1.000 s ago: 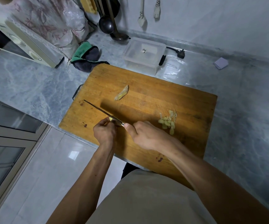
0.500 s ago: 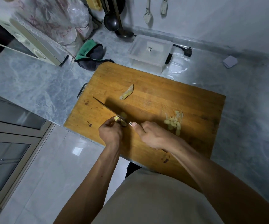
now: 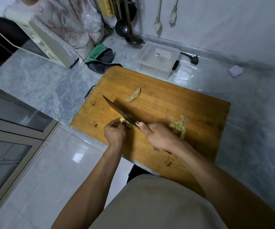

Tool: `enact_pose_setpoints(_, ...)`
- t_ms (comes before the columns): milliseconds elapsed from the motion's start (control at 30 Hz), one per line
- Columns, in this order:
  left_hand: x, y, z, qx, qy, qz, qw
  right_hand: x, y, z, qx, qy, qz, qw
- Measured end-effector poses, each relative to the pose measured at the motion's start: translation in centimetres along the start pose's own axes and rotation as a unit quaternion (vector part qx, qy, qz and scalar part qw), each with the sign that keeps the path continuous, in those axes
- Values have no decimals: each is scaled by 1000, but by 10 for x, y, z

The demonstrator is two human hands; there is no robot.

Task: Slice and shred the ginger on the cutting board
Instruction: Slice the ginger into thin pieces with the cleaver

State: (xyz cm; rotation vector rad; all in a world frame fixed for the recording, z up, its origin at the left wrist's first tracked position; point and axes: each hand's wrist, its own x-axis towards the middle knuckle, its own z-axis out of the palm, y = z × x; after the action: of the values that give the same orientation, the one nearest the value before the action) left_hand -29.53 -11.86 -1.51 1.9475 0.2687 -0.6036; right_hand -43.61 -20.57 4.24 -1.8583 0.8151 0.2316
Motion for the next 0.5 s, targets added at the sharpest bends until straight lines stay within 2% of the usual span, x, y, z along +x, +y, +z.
enact_pose_setpoints(200, 0, 2, 0, -37, -10, -21, 999, -19, -2, -8, 18, 14, -35, 999)
enact_pose_setpoints(500, 2, -2, 0, -49, -16, -26, 998, -23, -5, -5, -47, 21, -31, 998)
